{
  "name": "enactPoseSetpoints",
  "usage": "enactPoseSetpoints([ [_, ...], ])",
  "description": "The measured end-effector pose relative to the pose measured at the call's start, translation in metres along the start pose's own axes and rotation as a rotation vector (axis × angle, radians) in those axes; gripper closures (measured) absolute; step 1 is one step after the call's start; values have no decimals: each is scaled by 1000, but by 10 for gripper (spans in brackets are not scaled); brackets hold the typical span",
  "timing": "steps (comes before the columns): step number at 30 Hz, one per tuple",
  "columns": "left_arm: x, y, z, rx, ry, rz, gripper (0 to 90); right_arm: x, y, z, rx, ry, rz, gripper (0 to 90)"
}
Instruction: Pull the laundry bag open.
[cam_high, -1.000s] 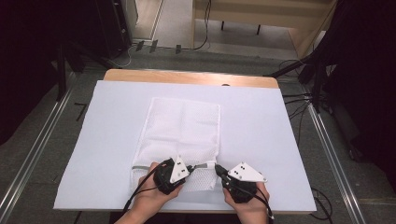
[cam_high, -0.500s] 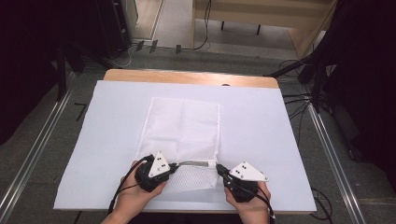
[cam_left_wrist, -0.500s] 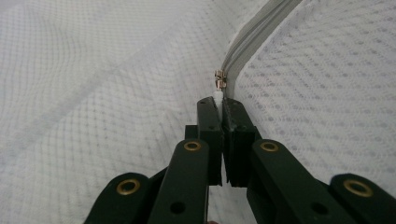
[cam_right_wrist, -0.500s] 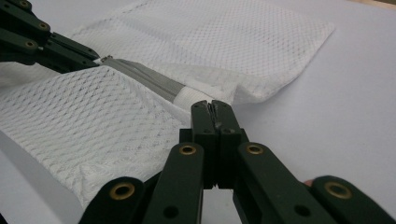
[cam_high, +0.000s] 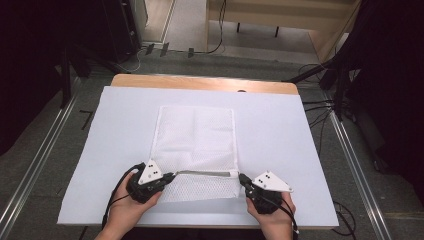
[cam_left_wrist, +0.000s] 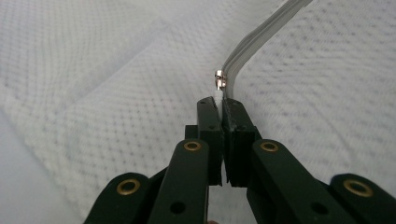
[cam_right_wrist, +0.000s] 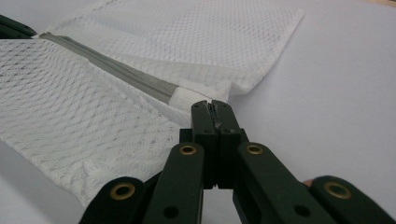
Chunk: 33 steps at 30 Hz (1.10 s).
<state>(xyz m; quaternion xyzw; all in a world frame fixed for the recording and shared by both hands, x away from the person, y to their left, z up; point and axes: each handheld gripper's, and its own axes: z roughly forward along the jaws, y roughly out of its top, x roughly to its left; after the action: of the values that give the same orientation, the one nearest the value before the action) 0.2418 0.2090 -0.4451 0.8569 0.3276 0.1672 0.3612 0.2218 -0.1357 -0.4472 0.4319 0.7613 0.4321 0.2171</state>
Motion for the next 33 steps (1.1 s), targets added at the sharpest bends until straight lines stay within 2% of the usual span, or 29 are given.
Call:
enactPoseSetpoints([
  [13, 27, -21, -27, -3, 30, -65, 883, -6, -1, 0, 8, -24, 2, 900],
  [16, 32, -26, -33, -9, 25, -84, 883, -9, -2, -1, 8, -27, 11, 900],
  [17, 33, -27, -35, -8, 31, -86, 883, -9, -2, -2, 11, -32, 12, 900],
  [18, 37, -31, -40, 7, 102, -67, 883, -10, -2, -2, 19, -71, -2, 900],
  [19, 37, -31, -40, 7, 102, -67, 883, -10, -2, -2, 19, -71, -2, 900],
  [20, 43, -35, -44, -10, 65, -105, 883, -12, -3, -3, 20, -89, -7, 900],
  [21, 49, -38, -47, -33, 27, -163, 882, -17, -3, -5, 10, -48, 37, 900],
  [22, 51, -40, -49, -46, 10, -179, 882, -21, -3, -7, -6, 2, 87, 900],
  [23, 49, -41, -50, -49, 19, -157, 882, -21, -3, -8, -11, 18, 91, 900],
  [25, 43, -40, -49, -43, 46, -102, 882, -16, -3, -7, 5, -25, 33, 900],
  [26, 41, -40, -49, -48, 57, -94, 882, -13, -3, -6, 12, -44, 14, 900],
  [27, 41, -40, -51, -66, 58, -97, 880, -13, -3, -5, 14, -37, 17, 900],
  [30, 44, -42, -54, -121, 67, -139, 851, -18, -7, -7, 1, 15, 43, 900],
  [31, 47, -43, -55, -132, 79, -162, 812, -19, -8, -7, 3, 16, 40, 900],
  [32, 50, -45, -56, -151, 75, -198, 721, -19, -10, -8, 6, 21, 43, 900],
  [33, 54, -48, -57, -172, 56, -237, 721, -19, -10, -8, 6, 21, 43, 900],
])
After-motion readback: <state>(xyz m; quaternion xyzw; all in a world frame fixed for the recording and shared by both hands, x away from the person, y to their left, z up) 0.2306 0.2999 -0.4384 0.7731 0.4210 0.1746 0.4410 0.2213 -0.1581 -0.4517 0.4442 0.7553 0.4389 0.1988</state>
